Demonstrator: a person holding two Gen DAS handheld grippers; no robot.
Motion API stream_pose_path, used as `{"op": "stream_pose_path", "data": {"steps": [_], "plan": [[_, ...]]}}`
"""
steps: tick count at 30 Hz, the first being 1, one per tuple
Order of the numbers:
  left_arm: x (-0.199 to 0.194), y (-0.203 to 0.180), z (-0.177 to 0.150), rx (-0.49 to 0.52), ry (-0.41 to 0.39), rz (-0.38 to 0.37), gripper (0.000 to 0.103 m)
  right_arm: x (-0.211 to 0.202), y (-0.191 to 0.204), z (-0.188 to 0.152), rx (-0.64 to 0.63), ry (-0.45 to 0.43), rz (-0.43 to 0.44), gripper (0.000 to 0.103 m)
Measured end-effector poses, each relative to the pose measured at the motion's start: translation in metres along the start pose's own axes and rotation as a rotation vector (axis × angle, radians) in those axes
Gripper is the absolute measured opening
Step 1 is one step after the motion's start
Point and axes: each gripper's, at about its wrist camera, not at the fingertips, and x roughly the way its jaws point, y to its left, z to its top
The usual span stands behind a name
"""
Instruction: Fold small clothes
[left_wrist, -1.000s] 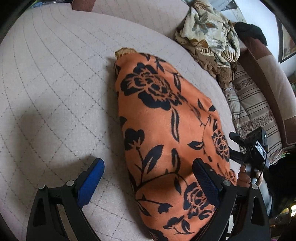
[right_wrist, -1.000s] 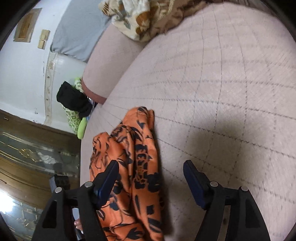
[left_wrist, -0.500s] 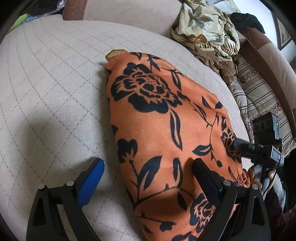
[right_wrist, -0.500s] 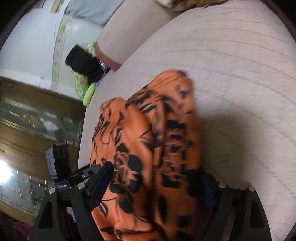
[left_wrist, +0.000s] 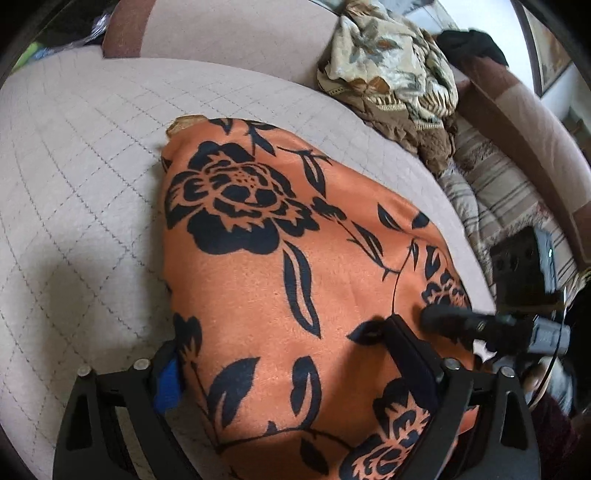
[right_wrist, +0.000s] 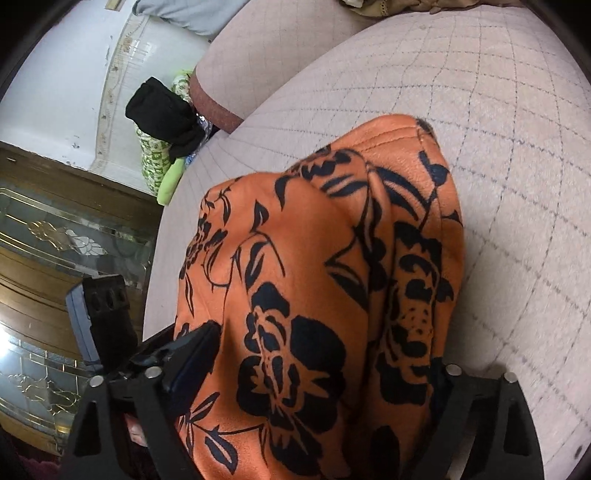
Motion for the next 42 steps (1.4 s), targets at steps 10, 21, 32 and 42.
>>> {"op": "stream_pose_path", "data": {"steps": [10, 21, 32, 42], "plan": [[-0.043, 0.007, 0.000, -0.018, -0.064, -0.034, 0.041, -0.023, 0.031, -0.012, 0.017, -0.055, -0.074, 0.055], [-0.146, 0.060, -0.004, -0.078, -0.240, -0.022, 0.041, -0.009, 0.137, -0.030, -0.092, -0.072, -0.002, 0.051], [-0.143, 0.109, -0.033, -0.126, -0.172, 0.114, 0.042, 0.064, 0.140, -0.071, -0.020, -0.044, 0.031, 0.050], [-0.150, 0.111, -0.021, -0.132, -0.222, 0.299, 0.063, 0.053, 0.117, -0.062, 0.008, -0.075, -0.115, 0.068]]}}
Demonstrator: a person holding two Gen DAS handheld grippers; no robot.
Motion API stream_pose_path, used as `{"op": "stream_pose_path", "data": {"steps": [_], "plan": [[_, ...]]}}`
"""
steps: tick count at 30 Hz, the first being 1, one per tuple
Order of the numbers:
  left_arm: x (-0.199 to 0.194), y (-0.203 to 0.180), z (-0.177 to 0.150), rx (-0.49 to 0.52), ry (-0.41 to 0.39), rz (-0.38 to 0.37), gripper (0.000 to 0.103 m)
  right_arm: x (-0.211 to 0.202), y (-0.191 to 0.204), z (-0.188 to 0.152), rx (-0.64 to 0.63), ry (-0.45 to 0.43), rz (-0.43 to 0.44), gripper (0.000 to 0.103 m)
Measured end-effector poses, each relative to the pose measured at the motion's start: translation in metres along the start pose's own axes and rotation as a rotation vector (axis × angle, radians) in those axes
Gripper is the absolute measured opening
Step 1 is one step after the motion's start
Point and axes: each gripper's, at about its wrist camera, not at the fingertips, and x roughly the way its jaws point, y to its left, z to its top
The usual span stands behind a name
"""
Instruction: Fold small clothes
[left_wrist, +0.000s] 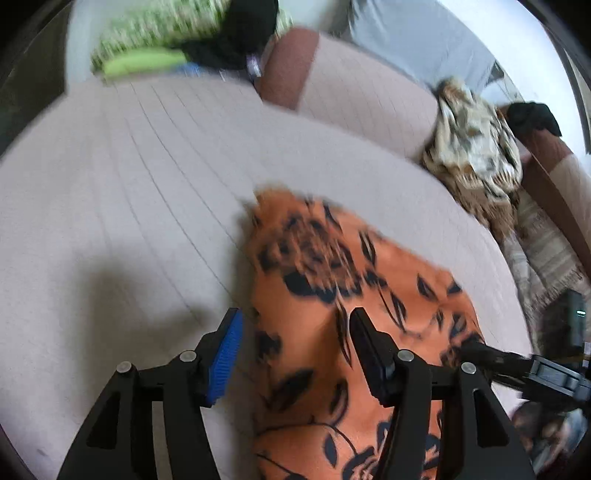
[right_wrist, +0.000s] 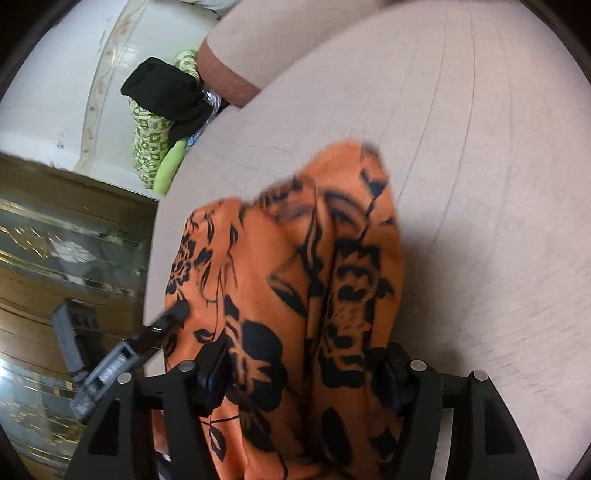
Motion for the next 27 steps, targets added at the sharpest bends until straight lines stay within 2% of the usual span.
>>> {"op": "stream_pose_path", "data": {"steps": [2, 4, 5, 7, 8, 9, 12, 14, 16, 17, 19, 21, 24, 27], "plan": [[-0.010, 0.002, 0.007, -0.006, -0.067, 0.045, 0.064, -0.020, 0.013, 0.008, -0.066, -0.084, -0.046, 0.069], [-0.013, 0.005, 0.012, -0.014, -0.094, 0.053, 0.064, -0.037, 0.033, 0.014, -0.153, -0.159, -0.061, 0.069], [-0.011, 0.002, 0.014, -0.007, -0.097, 0.061, 0.064, -0.044, 0.045, 0.014, -0.202, -0.196, -0.069, 0.067], [-0.008, -0.001, 0.016, 0.017, -0.098, 0.090, 0.064, -0.046, 0.071, 0.014, -0.281, -0.237, -0.063, 0.055], [-0.004, -0.005, 0.017, 0.032, -0.098, 0.115, 0.064, -0.042, 0.081, 0.014, -0.307, -0.230, -0.067, 0.042], [0.000, -0.008, 0.018, 0.044, -0.093, 0.137, 0.064, -0.038, 0.085, 0.013, -0.318, -0.221, -0.077, 0.040], [0.015, -0.009, 0.016, 0.050, -0.036, 0.148, 0.064, -0.010, 0.084, 0.020, -0.283, -0.174, -0.094, 0.039], [0.028, -0.008, 0.014, 0.052, 0.009, 0.176, 0.066, 0.013, 0.067, 0.024, -0.205, -0.122, -0.107, 0.039], [0.040, -0.008, 0.011, 0.056, 0.042, 0.199, 0.078, 0.041, 0.043, 0.026, -0.126, -0.043, -0.152, 0.038], [0.049, -0.007, 0.009, 0.059, 0.075, 0.216, 0.080, 0.050, 0.036, 0.024, -0.124, -0.039, -0.161, 0.036], [0.059, -0.004, 0.006, 0.055, 0.117, 0.218, 0.081, 0.051, 0.036, 0.023, -0.162, -0.067, -0.147, 0.035], [0.056, 0.000, 0.008, 0.038, 0.112, 0.198, 0.081, 0.045, 0.041, 0.025, -0.170, -0.055, -0.152, 0.036], [0.043, 0.003, 0.008, 0.027, 0.062, 0.193, 0.081, 0.022, 0.047, 0.021, -0.173, -0.058, -0.138, 0.038], [0.017, -0.001, 0.000, 0.057, 0.013, 0.182, 0.081, -0.009, 0.051, 0.006, -0.199, -0.078, -0.094, 0.038]]}}
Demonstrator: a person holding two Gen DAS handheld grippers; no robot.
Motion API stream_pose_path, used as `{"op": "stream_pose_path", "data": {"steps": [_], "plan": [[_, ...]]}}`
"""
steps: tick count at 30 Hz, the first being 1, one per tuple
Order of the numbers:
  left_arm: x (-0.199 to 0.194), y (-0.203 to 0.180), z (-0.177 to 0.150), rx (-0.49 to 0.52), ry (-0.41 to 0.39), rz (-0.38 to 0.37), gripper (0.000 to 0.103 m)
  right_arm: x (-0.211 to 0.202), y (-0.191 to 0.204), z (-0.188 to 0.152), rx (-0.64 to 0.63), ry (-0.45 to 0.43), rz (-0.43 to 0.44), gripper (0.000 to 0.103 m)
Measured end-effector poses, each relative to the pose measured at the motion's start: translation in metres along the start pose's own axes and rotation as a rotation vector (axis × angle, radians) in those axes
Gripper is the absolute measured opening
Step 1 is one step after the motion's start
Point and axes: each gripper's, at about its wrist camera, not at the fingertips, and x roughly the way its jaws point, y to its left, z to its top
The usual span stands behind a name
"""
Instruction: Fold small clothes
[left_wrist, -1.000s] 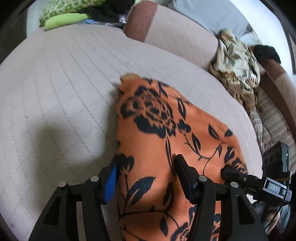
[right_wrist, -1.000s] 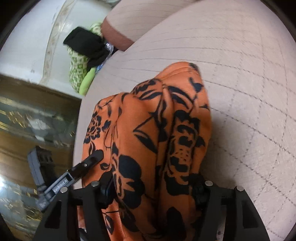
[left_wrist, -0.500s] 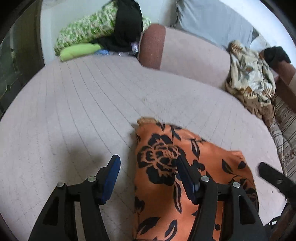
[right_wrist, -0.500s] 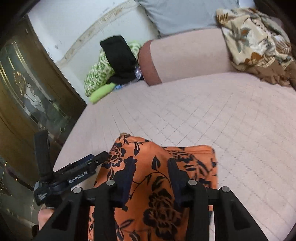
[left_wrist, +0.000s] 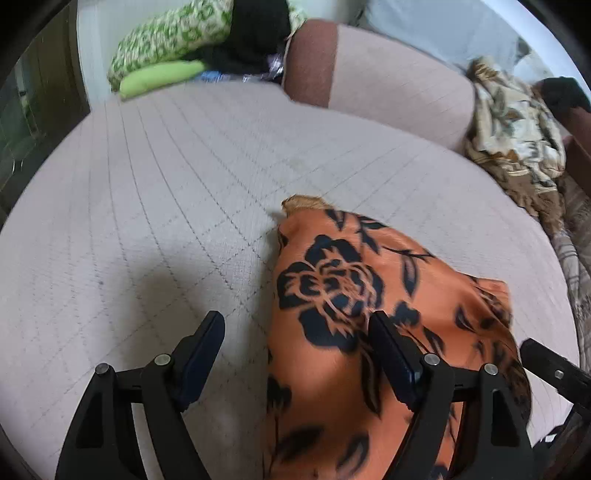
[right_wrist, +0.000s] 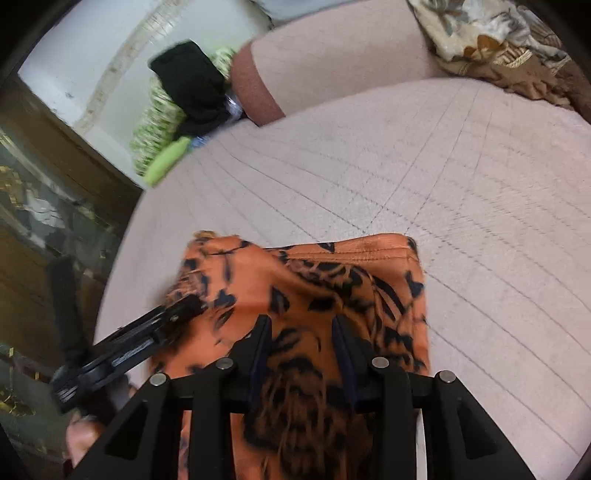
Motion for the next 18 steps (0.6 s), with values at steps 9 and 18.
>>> {"op": "stream_pose_path", "data": {"steps": [9, 18], "plan": [[-0.082, -0.010, -0.061, 0.054, -0.176, 0.076, 0.083, -0.059, 0.013, -0.066, -0.116, -0.006, 0.059, 0.038], [-0.049, -0.017, -0.107, 0.072, -0.060, 0.186, 0.099, -0.034, -0.009, -0.092, -0.079, 0.092, 0.040, 0.039]]}}
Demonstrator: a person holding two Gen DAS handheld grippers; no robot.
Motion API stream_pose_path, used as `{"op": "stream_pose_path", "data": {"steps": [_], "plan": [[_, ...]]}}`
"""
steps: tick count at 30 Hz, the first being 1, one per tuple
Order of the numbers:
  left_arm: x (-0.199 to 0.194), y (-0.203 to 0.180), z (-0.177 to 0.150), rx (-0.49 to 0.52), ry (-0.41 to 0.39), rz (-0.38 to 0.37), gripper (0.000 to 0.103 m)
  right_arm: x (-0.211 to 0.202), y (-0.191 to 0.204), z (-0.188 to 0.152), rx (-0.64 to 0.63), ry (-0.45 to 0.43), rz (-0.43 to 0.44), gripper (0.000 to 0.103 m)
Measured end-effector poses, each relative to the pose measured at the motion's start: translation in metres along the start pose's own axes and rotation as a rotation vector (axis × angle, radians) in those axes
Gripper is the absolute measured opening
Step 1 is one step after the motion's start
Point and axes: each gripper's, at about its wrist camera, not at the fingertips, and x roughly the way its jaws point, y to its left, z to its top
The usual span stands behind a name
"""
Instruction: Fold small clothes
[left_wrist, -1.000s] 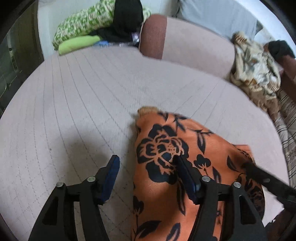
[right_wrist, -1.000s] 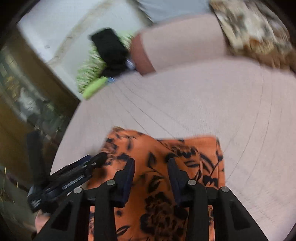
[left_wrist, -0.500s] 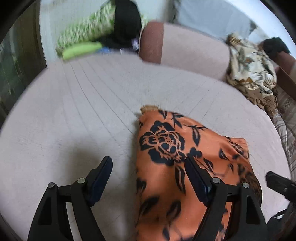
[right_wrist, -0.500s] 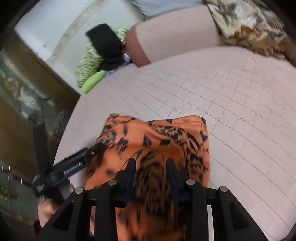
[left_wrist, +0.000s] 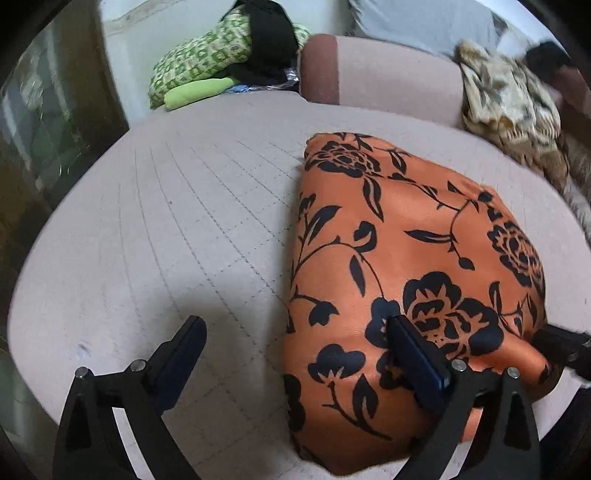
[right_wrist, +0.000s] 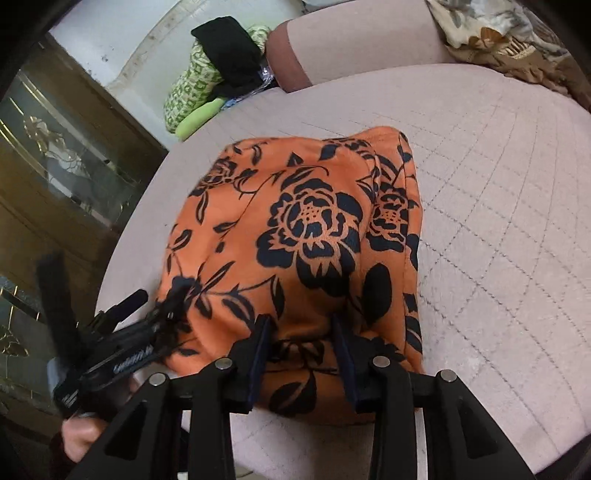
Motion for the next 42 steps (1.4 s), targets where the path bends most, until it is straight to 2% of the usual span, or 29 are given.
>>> {"op": "stream_pose_path", "data": {"steps": [1, 3, 6, 7, 8, 9, 12, 17, 19, 22, 24, 26, 32, 42], "plan": [[-0.009, -0.003, 0.001, 0.029, -0.013, 0.036, 0.099, -0.009, -0.002, 0.002, 0.009, 0.001, 0.020, 0.039], [-0.027, -0.010, 0.000, 0.053, -0.048, 0.083, 0.099, -0.036, -0.009, 0.003, 0.017, -0.051, 0.047, 0.039], [-0.058, -0.024, -0.002, 0.071, -0.092, 0.100, 0.099, -0.083, -0.015, 0.004, -0.016, -0.175, 0.016, 0.040], [-0.069, -0.029, 0.000, 0.079, -0.102, 0.099, 0.099, -0.098, -0.017, 0.004, -0.032, -0.214, -0.009, 0.043], [-0.080, -0.034, 0.003, 0.086, -0.116, 0.101, 0.099, -0.111, -0.017, 0.004, -0.045, -0.249, -0.035, 0.058], [-0.092, -0.040, 0.006, 0.089, -0.132, 0.102, 0.099, -0.130, -0.017, 0.001, -0.061, -0.303, -0.061, 0.065], [-0.135, -0.054, 0.020, 0.085, -0.202, 0.085, 0.099, -0.172, -0.018, -0.001, -0.102, -0.420, -0.110, 0.065], [-0.198, -0.072, 0.034, 0.082, -0.342, 0.115, 0.100, -0.232, -0.019, -0.012, -0.122, -0.597, -0.192, 0.065], [-0.217, -0.074, 0.039, 0.065, -0.372, 0.114, 0.100, -0.254, -0.018, -0.018, -0.124, -0.664, -0.216, 0.065], [-0.241, -0.070, 0.042, 0.019, -0.409, 0.129, 0.100, -0.276, -0.009, -0.029, -0.152, -0.760, -0.270, 0.071], [-0.256, -0.066, 0.042, -0.005, -0.448, 0.150, 0.100, -0.283, 0.000, -0.034, -0.178, -0.792, -0.272, 0.076], [-0.266, -0.062, 0.041, -0.018, -0.476, 0.172, 0.100, -0.284, 0.010, -0.037, -0.199, -0.804, -0.266, 0.077], [-0.275, -0.048, 0.038, -0.045, -0.491, 0.195, 0.100, -0.272, 0.034, -0.037, -0.216, -0.792, -0.220, 0.077], [-0.276, -0.031, 0.039, -0.071, -0.502, 0.197, 0.100, -0.264, 0.057, -0.029, -0.236, -0.778, -0.210, 0.077]]}}
